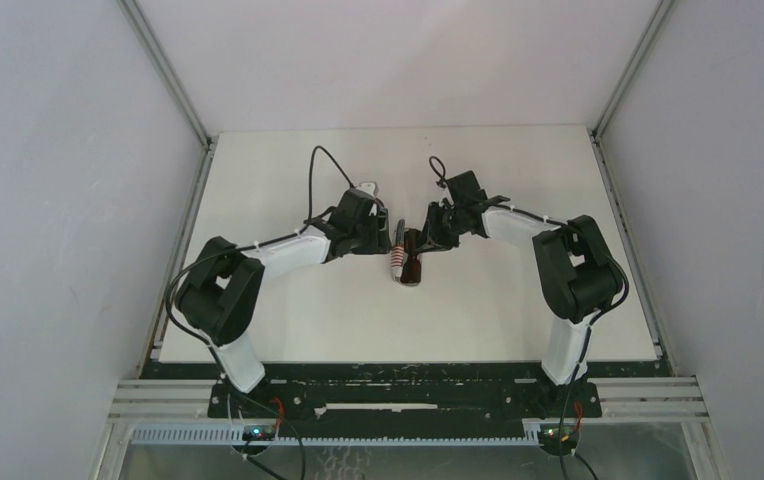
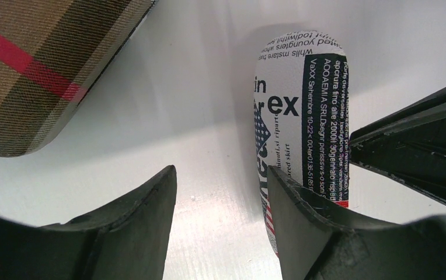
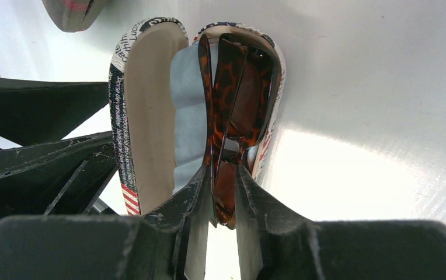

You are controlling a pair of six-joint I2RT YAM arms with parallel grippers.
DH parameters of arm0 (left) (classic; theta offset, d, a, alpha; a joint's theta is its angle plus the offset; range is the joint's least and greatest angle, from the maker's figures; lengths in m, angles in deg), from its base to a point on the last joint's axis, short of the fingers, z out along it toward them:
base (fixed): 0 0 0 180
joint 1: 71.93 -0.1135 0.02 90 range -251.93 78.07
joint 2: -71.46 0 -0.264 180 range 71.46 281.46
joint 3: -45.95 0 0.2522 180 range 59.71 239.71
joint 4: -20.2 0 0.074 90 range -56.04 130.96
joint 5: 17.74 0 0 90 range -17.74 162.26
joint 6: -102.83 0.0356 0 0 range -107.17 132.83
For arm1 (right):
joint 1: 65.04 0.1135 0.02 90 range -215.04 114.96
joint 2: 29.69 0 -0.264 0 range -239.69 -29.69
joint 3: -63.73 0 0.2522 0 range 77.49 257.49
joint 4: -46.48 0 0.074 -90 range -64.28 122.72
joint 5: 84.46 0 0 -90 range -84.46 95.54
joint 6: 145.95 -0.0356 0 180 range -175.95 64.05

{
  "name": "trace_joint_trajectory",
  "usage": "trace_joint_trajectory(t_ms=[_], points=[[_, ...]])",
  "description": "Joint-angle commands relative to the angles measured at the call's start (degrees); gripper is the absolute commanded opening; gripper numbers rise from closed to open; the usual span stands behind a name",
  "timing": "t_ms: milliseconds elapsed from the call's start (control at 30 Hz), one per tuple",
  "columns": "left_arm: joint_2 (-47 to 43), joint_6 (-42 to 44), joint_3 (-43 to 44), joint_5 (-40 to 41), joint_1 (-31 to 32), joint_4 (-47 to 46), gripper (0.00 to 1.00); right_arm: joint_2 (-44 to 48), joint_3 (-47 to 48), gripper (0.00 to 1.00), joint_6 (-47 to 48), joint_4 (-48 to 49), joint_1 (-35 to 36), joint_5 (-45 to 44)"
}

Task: Organize the sunglasses
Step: Place the sunglasses in the sunglasses case.

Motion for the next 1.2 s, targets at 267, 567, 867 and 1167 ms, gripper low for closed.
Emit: trace_joint_trajectory(t_ms=[267, 567, 867, 1167], points=[[-0.12, 0.91, 3.32, -0.49, 0.64, -0.14, 0.63, 1.75, 1.78, 0.06, 2.05, -0.31, -0.18, -1.05], [0.14, 1.00, 3.81, -0.50, 0.72, 0.03, 0.63, -0.65, 1.78, 0.05, 1.84, 0.21, -0.07, -0.14], [0.23, 1.00, 3.92, -0.46, 0.81, 0.08, 0.63, -2.99, 2.31, 0.06, 1.55, 1.05, 0.13, 1.02], [0.23, 0.98, 4.12, -0.52, 0.81, 0.31, 0.63, -5.59, 4.40, 0.08, 1.76, 0.53, 1.24, -0.07]])
